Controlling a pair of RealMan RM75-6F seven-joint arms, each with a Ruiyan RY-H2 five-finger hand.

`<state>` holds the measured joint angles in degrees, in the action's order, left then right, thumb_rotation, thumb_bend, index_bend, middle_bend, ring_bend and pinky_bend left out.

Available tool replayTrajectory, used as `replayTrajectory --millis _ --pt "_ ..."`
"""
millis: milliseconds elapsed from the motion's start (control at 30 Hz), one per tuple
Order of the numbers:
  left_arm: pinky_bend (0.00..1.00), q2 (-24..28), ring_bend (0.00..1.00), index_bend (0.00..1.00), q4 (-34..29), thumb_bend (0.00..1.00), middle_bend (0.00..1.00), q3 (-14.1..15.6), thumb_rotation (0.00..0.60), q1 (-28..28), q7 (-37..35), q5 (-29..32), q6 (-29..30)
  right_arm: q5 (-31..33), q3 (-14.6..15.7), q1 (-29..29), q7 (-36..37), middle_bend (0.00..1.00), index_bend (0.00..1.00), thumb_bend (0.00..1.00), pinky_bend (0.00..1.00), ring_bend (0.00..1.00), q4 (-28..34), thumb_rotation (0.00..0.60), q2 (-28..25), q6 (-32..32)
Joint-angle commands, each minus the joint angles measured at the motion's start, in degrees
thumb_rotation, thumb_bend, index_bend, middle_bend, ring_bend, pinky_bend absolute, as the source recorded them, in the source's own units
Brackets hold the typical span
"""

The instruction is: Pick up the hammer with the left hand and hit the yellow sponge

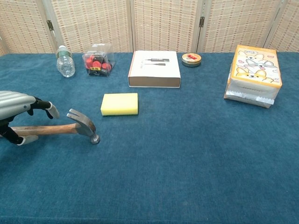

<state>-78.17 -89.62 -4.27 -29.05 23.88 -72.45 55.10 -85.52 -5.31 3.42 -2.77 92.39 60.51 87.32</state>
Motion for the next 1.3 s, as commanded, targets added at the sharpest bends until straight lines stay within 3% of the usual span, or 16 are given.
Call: replayTrajectory --millis 33,400,1300 --pt "0.32 -0.5 0.21 0.29 0.0 0.42 0.31 0.3 0.6 -0.2 0.3 0.2 0.2 0.1 0.0 0.0 0.1 0.26 0.17 0.35 0.23 0.18 -0.1 0.6 0.1 -0.1" --pt "0.32 -1.7 0.24 0.31 -0.3 0.5 0.34 1.3 0.6 -0.8 0.8 0.8 0.6 0.3 0.1 -0.1 0.3 0.26 0.17 0.35 0.23 0.18 -0.4 0.6 0.1 -0.2" --pt "0.32 -4.2 0.28 0.36 0.9 0.53 0.44 2.2 0.6 -1.7 0.6 2.5 1.5 0.6 0.2 -0.3 -0.1 0.28 0.17 0.35 0.23 0.18 -0.2 0.6 0.1 -0.2"
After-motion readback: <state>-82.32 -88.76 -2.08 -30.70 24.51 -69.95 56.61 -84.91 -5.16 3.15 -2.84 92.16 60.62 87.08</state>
